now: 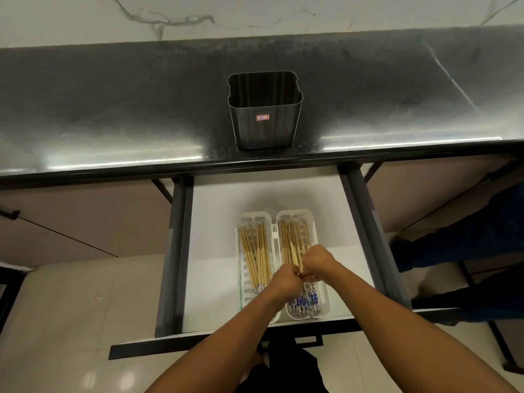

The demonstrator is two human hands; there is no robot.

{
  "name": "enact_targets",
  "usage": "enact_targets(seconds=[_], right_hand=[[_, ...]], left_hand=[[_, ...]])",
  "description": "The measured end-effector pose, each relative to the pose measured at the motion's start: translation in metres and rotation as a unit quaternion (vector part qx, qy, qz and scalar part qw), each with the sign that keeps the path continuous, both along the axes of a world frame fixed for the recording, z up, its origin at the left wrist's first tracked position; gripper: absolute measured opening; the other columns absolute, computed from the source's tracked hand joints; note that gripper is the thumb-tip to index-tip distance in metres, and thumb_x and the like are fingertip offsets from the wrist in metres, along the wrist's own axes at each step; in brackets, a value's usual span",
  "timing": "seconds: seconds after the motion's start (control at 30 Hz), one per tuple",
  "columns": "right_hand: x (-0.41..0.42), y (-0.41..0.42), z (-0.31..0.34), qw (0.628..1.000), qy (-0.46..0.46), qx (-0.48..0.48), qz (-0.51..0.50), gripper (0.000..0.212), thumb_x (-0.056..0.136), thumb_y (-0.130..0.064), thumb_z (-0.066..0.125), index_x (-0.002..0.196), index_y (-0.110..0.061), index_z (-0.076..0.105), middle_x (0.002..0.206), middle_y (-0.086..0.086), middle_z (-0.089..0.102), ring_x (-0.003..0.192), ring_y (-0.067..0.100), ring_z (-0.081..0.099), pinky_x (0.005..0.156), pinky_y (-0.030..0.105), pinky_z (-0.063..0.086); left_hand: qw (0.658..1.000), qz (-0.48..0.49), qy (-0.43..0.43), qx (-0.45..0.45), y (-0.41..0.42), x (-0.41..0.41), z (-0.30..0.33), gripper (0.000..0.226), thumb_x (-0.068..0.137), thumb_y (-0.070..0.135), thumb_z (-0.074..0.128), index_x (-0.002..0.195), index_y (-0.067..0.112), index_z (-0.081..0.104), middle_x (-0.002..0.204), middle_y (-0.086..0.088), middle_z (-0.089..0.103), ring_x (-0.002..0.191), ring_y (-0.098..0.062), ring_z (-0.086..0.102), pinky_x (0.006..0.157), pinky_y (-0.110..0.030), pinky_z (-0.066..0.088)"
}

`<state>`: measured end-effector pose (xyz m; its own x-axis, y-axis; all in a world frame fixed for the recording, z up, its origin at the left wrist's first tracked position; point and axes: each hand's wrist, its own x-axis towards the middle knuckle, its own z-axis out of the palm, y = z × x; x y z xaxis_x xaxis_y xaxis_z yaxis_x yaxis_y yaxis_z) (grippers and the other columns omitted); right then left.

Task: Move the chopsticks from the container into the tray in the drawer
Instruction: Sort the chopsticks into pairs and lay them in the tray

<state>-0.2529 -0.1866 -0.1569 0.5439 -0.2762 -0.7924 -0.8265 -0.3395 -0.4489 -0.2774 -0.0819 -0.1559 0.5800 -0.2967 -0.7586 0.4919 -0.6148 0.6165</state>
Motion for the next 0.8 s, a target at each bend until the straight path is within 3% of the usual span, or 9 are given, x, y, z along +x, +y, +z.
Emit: enact_targets(seconds=[0.1, 0.27, 0.37, 0.43, 0.63, 0.8], right_hand=[[-0.0034, 0.0011, -0.0011, 1.000, 0.016, -0.008, -0.003, 0.008, 0.087, 0.004, 0.054, 0.081, 0.001, 0.057, 0.068, 0.015, 0.058, 0.056, 0.026, 0.061, 0.059, 0.037, 0.057], [-0.0068, 0.0036, -0.0067, 0.998, 0.006, 0.023, -0.055, 0.022, 0.091, 0.004, 0.045, 0.103, 0.010, 0.062, 0.088, 0.027, 0.069, 0.065, 0.032, 0.065, 0.071, 0.044, 0.058], [-0.0070, 0.0035, -0.0066, 0.996, 0.000, 0.034, -0.080, 0.023, 0.089, 0.007, 0.045, 0.104, 0.010, 0.062, 0.080, 0.023, 0.066, 0.060, 0.029, 0.064, 0.061, 0.039, 0.057], [-0.0080, 0.0029, -0.0058, 0.995, -0.006, 0.035, -0.088, 0.022, 0.087, 0.009, 0.047, 0.103, 0.010, 0.062, 0.083, 0.023, 0.065, 0.060, 0.029, 0.063, 0.058, 0.037, 0.055], [-0.0078, 0.0012, -0.0005, 0.996, -0.024, 0.005, -0.090, 0.009, 0.086, 0.006, 0.056, 0.090, 0.007, 0.064, 0.087, 0.025, 0.065, 0.072, 0.034, 0.063, 0.075, 0.043, 0.058], [-0.0041, 0.0058, -0.0010, 0.994, -0.028, -0.008, -0.104, 0.017, 0.088, 0.003, 0.056, 0.101, 0.007, 0.066, 0.101, 0.025, 0.067, 0.085, 0.038, 0.068, 0.068, 0.041, 0.060]], left_hand=[[0.996, 0.063, 0.032, -0.053, -0.0029, 0.0035, 0.0008, 0.036, 0.086, -0.015, 0.034, 0.109, -0.006, 0.061, 0.110, -0.025, 0.067, 0.103, -0.040, 0.064, 0.070, -0.037, 0.041], [0.989, 0.106, 0.032, -0.095, -0.0027, 0.0045, 0.0070, 0.037, 0.088, -0.011, 0.033, 0.102, 0.001, 0.065, 0.106, -0.023, 0.070, 0.101, -0.032, 0.068, 0.055, -0.020, 0.049], [0.986, 0.123, 0.025, -0.112, -0.0032, 0.0063, 0.0066, 0.034, 0.087, -0.011, 0.034, 0.099, -0.003, 0.064, 0.104, -0.027, 0.069, 0.099, -0.034, 0.068, 0.077, -0.034, 0.058], [0.985, 0.128, 0.014, -0.117, -0.0040, 0.0071, 0.0072, 0.033, 0.087, -0.011, 0.035, 0.099, -0.006, 0.064, 0.102, -0.029, 0.068, 0.098, -0.036, 0.067, 0.090, -0.046, 0.055], [0.985, 0.129, -0.033, -0.105, -0.0044, 0.0011, 0.0051, 0.030, 0.089, -0.004, 0.037, 0.082, 0.008, 0.063, 0.088, -0.019, 0.068, 0.090, -0.035, 0.067, 0.091, -0.052, 0.052], [0.983, 0.139, -0.052, -0.106, -0.0034, 0.0026, 0.0064, 0.028, 0.090, -0.003, 0.037, 0.094, 0.000, 0.065, 0.094, -0.022, 0.070, 0.092, -0.033, 0.069, 0.089, -0.050, 0.054]])
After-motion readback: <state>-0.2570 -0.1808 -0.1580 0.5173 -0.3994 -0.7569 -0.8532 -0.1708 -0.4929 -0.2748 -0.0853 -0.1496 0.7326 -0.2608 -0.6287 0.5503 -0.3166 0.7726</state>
